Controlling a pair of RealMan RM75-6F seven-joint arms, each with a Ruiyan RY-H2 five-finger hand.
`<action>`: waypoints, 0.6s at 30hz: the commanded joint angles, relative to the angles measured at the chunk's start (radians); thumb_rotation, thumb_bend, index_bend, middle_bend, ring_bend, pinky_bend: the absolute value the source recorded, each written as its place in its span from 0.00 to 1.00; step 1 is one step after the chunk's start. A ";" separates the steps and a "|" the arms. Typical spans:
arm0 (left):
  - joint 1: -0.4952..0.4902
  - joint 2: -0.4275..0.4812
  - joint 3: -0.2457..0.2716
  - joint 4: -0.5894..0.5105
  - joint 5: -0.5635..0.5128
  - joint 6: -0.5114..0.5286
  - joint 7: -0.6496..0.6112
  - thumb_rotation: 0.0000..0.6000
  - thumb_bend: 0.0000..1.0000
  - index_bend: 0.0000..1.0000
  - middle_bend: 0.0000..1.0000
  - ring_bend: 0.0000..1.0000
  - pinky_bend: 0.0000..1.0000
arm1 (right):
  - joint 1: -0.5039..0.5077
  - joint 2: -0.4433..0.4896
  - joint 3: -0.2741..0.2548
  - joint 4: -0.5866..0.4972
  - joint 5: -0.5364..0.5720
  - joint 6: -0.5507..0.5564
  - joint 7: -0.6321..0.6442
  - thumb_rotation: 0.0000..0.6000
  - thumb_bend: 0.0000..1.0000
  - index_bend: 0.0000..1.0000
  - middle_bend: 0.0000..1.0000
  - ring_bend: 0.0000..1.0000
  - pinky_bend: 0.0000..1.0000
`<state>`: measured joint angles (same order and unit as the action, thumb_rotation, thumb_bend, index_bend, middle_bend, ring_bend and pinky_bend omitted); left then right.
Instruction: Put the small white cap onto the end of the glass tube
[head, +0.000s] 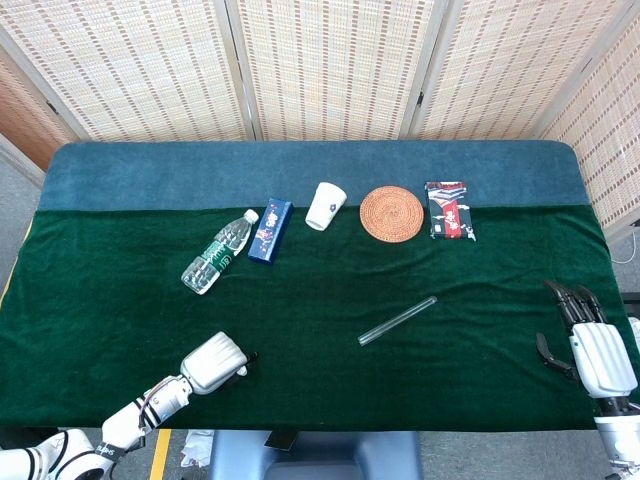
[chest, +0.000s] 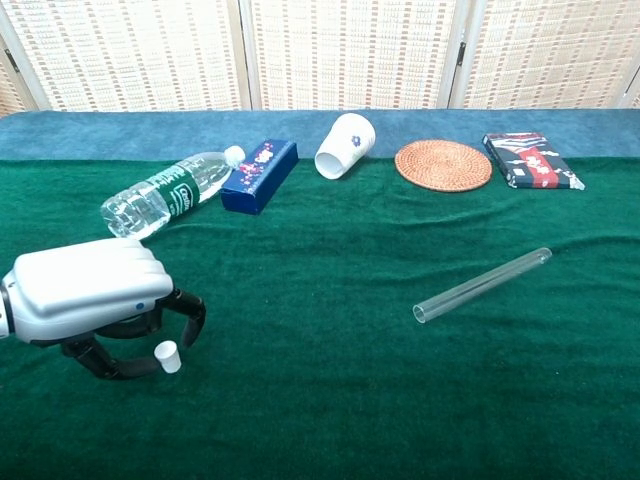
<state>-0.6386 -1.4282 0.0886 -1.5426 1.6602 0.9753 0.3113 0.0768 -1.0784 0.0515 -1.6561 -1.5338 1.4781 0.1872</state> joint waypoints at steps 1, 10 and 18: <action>0.001 -0.001 0.000 0.001 -0.001 0.001 0.000 1.00 0.39 0.50 1.00 0.87 0.80 | 0.000 0.001 0.000 0.000 0.000 0.000 0.000 1.00 0.55 0.04 0.15 0.13 0.05; 0.003 -0.005 0.001 0.006 -0.005 0.005 -0.005 1.00 0.40 0.52 1.00 0.87 0.80 | 0.003 0.001 0.000 -0.001 -0.001 -0.003 0.001 1.00 0.55 0.04 0.15 0.13 0.05; 0.004 -0.010 0.004 0.012 -0.004 0.007 -0.010 1.00 0.40 0.52 1.00 0.87 0.80 | 0.001 0.001 -0.001 -0.001 -0.001 -0.003 0.002 1.00 0.55 0.04 0.15 0.13 0.05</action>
<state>-0.6344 -1.4378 0.0919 -1.5312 1.6559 0.9821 0.3021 0.0781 -1.0777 0.0508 -1.6569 -1.5344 1.4754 0.1889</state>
